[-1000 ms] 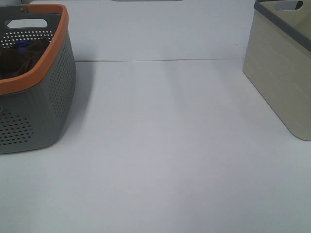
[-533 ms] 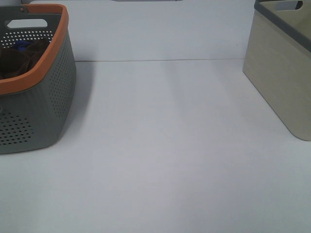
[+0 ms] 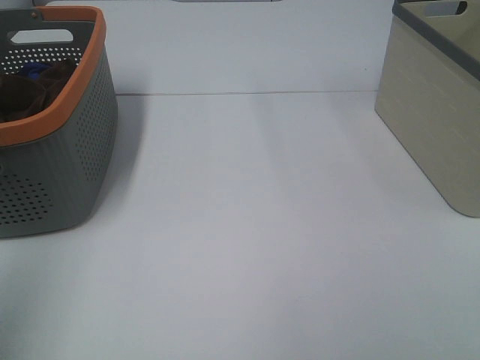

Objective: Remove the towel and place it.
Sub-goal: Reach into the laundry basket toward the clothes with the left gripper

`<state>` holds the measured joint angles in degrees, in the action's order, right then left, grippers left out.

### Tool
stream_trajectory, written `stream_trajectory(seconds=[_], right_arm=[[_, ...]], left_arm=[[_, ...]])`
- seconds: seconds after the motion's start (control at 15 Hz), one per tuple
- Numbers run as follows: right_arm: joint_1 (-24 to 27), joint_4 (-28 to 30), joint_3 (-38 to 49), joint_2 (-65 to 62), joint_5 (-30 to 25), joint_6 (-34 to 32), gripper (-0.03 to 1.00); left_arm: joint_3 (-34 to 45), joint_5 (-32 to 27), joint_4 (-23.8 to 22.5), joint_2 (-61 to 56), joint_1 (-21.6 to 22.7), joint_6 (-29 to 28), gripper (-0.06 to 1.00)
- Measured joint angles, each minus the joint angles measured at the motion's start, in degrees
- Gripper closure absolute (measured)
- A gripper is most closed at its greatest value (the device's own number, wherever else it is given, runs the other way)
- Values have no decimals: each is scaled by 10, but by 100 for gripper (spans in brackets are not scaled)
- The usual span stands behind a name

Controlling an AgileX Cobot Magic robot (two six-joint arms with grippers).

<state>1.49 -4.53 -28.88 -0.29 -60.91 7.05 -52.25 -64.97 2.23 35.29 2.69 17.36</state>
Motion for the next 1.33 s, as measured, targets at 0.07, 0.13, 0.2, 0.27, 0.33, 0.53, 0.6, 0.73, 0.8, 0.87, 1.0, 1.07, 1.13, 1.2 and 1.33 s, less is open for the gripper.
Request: stream_trajectory(seconds=[0.07, 0.13, 0.2, 0.27, 0.33, 0.53, 0.6, 0.73, 0.8, 0.87, 1.0, 1.07, 1.13, 1.2, 1.33], right_arm=[[0, 0, 0, 0, 0, 0, 21], [0, 0, 0, 0, 0, 0, 21], [0, 0, 0, 0, 0, 0, 21], [0, 0, 0, 0, 0, 0, 21], [0, 0, 0, 0, 0, 0, 21], [0, 0, 0, 0, 0, 0, 21], [0, 0, 0, 0, 0, 0, 21], [0, 0, 0, 0, 0, 0, 21], [0, 0, 0, 0, 0, 0, 21], [0, 0, 0, 0, 0, 0, 21], [0, 0, 0, 0, 0, 0, 21], [0, 0, 0, 0, 0, 0, 21], [0, 0, 0, 0, 0, 0, 21], [0, 0, 0, 0, 0, 0, 21], [0, 0, 0, 0, 0, 0, 21]], left_arm=[[-47, -2, 0, 56, 0, 26, -5], [-97, -6, 1, 113, 0, 55, -5], [-147, -14, 1, 167, 0, 79, -5], [-232, -38, 1, 254, 0, 112, -5], [-295, -42, 1, 320, 0, 131, -5], [-447, -45, -2, 488, 0, 182, -5], [-471, -45, -2, 517, 0, 193, -5], [-532, -46, -2, 612, 0, 250, -4], [-551, -46, -3, 658, 0, 295, -4], [-561, -46, -3, 695, 0, 332, -3], [-590, -45, -3, 787, 0, 390, -3], [-593, -41, -4, 800, 0, 396, -3], [-596, -26, -4, 822, 0, 405, -3], [-596, -15, -3, 842, 0, 413, -2], [-596, -5, -3, 878, 0, 428, -1]])
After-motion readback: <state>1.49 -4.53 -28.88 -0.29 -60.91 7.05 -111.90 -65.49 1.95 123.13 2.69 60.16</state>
